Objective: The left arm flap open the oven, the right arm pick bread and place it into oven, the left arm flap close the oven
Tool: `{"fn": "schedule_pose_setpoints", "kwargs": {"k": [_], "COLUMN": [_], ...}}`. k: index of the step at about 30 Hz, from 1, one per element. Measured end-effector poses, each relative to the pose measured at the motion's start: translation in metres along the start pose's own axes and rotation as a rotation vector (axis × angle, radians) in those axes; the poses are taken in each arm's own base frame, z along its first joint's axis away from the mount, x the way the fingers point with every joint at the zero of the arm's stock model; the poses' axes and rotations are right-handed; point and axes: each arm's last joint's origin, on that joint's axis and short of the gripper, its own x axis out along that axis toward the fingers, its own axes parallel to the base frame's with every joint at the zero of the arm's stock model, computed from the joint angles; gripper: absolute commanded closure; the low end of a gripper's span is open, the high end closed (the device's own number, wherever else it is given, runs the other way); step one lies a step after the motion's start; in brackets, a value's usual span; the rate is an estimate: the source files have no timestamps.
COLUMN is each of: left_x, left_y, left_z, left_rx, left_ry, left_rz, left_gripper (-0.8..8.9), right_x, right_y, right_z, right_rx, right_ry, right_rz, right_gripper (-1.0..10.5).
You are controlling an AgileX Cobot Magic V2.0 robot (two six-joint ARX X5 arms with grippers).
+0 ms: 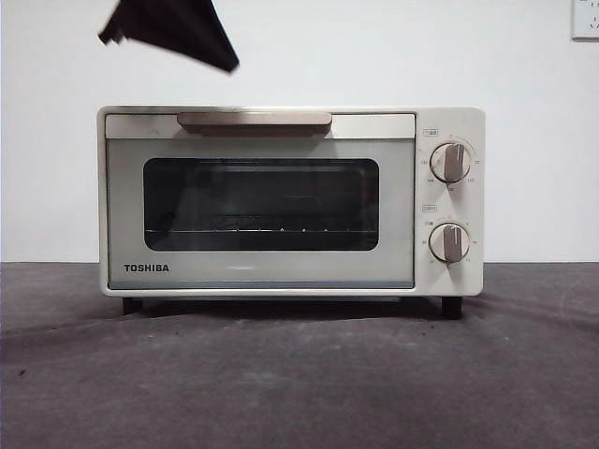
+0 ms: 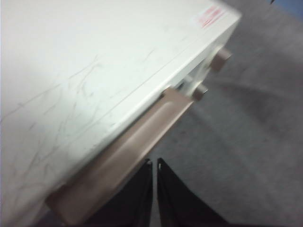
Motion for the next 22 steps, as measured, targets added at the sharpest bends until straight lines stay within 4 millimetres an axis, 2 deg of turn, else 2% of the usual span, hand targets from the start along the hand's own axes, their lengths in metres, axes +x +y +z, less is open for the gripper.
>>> {"fn": "schedule_pose_setpoints", "kwargs": {"k": [11, 22], "left_x": [0.025, 0.029], "left_y": [0.009, 0.005], "left_z": [-0.003, -0.001], "left_rx": [0.059, 0.071], "left_ry": [0.030, 0.062], "left_rz": [0.052, 0.038], "left_gripper": [7.97, 7.97], "right_x": [-0.001, -0.001], "right_y": [0.000, 0.000], "right_z": [0.000, 0.000], "right_rx": [0.006, 0.006], "right_ry": [-0.001, -0.001], "right_rz": [0.007, 0.007], "right_gripper": [8.7, 8.7]}}
